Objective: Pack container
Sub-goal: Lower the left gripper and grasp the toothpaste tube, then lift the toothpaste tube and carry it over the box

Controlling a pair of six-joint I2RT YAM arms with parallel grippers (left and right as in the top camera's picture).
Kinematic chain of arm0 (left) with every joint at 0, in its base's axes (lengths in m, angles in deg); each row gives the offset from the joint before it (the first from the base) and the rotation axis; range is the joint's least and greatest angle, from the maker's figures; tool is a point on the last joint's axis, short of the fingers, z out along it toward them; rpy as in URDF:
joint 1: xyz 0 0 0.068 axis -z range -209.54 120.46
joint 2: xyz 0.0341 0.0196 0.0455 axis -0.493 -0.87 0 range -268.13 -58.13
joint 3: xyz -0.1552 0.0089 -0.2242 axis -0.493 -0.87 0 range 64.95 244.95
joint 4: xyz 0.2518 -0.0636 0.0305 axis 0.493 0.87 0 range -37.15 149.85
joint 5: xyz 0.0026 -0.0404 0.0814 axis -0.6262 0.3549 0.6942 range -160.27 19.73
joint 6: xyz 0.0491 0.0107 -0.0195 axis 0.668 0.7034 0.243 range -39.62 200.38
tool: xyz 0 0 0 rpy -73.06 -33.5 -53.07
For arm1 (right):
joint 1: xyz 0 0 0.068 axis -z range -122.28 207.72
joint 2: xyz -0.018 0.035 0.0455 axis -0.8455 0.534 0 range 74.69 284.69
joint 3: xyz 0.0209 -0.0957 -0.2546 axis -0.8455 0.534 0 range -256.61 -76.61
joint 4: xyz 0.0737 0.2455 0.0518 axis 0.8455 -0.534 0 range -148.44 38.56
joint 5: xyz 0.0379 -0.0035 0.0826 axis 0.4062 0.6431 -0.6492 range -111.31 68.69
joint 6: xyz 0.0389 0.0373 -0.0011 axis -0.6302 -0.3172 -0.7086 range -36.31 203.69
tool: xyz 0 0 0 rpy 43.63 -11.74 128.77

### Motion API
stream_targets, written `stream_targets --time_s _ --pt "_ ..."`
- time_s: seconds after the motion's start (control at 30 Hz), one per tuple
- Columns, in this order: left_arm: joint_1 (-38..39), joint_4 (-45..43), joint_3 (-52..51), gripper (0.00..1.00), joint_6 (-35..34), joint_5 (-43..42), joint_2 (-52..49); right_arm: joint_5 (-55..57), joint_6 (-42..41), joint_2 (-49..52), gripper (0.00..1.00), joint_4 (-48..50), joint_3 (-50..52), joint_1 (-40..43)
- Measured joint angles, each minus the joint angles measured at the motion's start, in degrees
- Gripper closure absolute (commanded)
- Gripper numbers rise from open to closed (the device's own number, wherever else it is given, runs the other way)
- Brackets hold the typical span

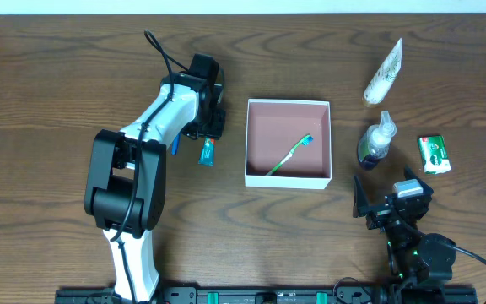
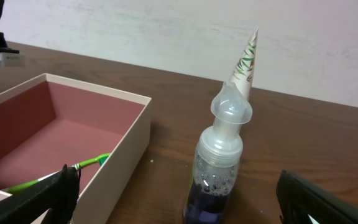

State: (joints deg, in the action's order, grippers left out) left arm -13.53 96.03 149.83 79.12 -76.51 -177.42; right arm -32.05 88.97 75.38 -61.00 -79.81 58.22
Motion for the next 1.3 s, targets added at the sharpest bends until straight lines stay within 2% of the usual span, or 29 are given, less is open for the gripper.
stream_targets --time_s 0.67,0.77,1.1,1.3 --pt "0.0 -2.8 -2.8 0.57 0.0 0.0 -0.1 0.0 0.0 0.0 0.01 0.0 0.0 0.0" --pt "0.0 -3.0 -2.8 0.71 -0.1 0.0 -0.1 0.0 0.0 0.0 0.01 0.0 0.0 0.0" --pt "0.0 -3.1 -2.7 0.93 -0.2 -0.5 -0.1 0.0 0.0 0.0 0.01 0.0 0.0 0.0" --pt "0.0 -3.1 -1.9 0.94 -0.6 -0.7 -0.1 0.0 0.0 0.0 0.01 0.0 0.0 0.0"
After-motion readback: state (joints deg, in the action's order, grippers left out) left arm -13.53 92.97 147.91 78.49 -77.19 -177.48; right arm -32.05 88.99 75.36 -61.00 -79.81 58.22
